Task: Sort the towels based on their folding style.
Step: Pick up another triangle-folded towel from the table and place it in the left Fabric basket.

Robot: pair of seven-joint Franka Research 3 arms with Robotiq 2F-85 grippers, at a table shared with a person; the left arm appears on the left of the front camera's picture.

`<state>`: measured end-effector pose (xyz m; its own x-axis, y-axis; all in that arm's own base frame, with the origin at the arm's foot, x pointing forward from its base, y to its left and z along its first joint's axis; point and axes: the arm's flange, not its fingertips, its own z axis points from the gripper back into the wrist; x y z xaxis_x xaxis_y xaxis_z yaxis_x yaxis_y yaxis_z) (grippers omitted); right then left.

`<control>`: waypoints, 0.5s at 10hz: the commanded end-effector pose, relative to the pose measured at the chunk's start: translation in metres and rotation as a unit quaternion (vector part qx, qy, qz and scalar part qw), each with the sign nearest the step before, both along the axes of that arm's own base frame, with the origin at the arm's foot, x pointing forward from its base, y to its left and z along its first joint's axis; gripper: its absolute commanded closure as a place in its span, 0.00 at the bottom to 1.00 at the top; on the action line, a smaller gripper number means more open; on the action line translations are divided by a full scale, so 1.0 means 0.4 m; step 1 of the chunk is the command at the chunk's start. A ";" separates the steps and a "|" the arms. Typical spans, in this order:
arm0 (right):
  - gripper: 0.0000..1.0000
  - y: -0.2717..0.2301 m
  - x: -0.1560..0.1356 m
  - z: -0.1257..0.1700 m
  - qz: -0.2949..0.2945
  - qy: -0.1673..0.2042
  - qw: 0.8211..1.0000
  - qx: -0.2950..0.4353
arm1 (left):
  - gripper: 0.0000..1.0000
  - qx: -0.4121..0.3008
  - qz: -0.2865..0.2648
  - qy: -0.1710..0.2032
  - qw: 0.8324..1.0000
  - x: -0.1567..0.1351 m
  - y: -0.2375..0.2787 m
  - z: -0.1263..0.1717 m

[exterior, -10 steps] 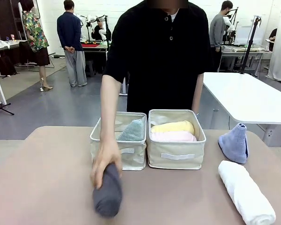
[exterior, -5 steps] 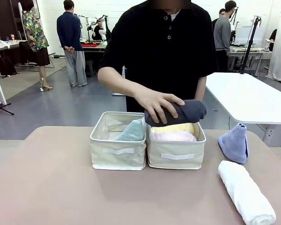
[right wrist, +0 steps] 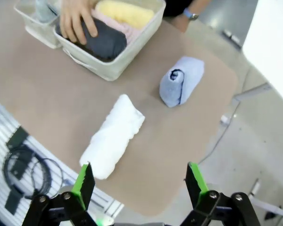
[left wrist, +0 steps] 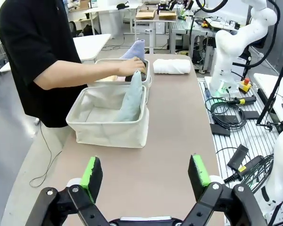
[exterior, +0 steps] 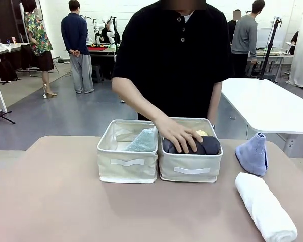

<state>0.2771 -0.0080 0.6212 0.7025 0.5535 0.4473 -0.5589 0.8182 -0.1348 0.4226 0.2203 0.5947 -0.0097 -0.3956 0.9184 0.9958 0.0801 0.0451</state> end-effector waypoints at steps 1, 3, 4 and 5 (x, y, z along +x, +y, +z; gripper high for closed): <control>0.00 0.074 0.061 -0.055 -0.018 0.012 0.999 -0.041 | 0.05 -0.002 0.012 -0.001 1.000 -0.007 -0.012 0.000; 0.00 0.050 0.039 -0.038 -0.004 0.011 1.000 -0.023 | 0.05 -0.002 0.012 -0.001 1.000 -0.007 -0.012 0.000; 0.00 0.050 0.039 -0.038 -0.004 0.011 1.000 -0.023 | 0.05 -0.002 0.012 -0.001 1.000 -0.007 -0.012 0.000; 0.00 0.050 0.039 -0.038 -0.004 0.011 1.000 -0.023 | 0.05 -0.002 0.012 -0.001 1.000 -0.007 -0.012 0.000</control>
<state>0.2964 0.0179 0.6018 0.7154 0.5624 0.4146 -0.5525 0.8186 -0.1571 0.4229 0.2193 0.5943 -0.0096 -0.3970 0.9178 0.9956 0.0818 0.0458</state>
